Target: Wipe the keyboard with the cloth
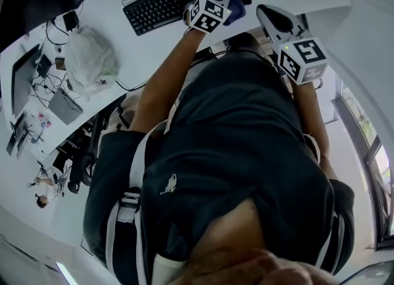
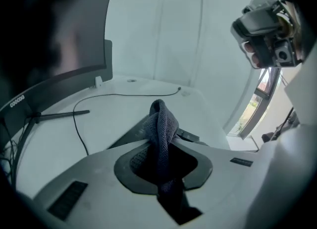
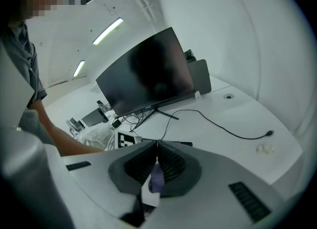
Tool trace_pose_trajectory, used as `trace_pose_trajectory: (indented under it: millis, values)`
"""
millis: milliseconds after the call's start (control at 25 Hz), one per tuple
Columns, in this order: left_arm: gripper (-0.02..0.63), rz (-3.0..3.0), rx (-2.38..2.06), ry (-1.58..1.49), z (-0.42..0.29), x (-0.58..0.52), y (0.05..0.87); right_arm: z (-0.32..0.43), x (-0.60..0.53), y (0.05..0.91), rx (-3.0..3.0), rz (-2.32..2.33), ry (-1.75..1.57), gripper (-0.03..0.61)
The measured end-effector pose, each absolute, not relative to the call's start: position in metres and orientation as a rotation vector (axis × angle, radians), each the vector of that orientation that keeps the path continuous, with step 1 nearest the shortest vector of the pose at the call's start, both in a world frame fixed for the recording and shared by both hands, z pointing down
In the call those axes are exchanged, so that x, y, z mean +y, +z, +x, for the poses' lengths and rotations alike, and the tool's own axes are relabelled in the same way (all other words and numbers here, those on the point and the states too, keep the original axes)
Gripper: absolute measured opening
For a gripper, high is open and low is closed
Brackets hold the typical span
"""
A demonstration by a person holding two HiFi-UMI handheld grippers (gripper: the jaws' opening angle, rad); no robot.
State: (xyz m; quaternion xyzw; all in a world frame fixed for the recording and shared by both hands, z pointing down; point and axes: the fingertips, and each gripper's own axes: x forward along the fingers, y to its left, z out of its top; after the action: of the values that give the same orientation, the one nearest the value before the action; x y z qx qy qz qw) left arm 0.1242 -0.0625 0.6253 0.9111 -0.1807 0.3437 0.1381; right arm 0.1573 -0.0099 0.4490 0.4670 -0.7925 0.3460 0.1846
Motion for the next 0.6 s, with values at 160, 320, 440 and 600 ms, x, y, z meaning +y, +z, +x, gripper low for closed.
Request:
trace_pose_trajectory:
  millis: [160, 320, 440, 600]
  values:
    - [0.043, 2.605, -0.36, 1.021, 0.126, 0.005, 0.63, 0.161, -0.011, 0.45, -2.226, 1.336, 0.983, 0.011]
    - [0.043, 2.665, -0.27, 1.053, 0.135, 0.025, 0.625, 0.155, -0.014, 0.451, -2.239, 1.32, 0.987, 0.011]
    - [0.043, 2.728, -0.336, 1.028, 0.145, -0.018, 0.615, 0.149, -0.013, 0.453, -2.245, 1.303, 0.988, 0.011]
    - [0.043, 2.769, -0.387, 1.088, 0.158, -0.079, 0.623, 0.144, -0.009, 0.455, -2.241, 1.286, 0.984, 0.011]
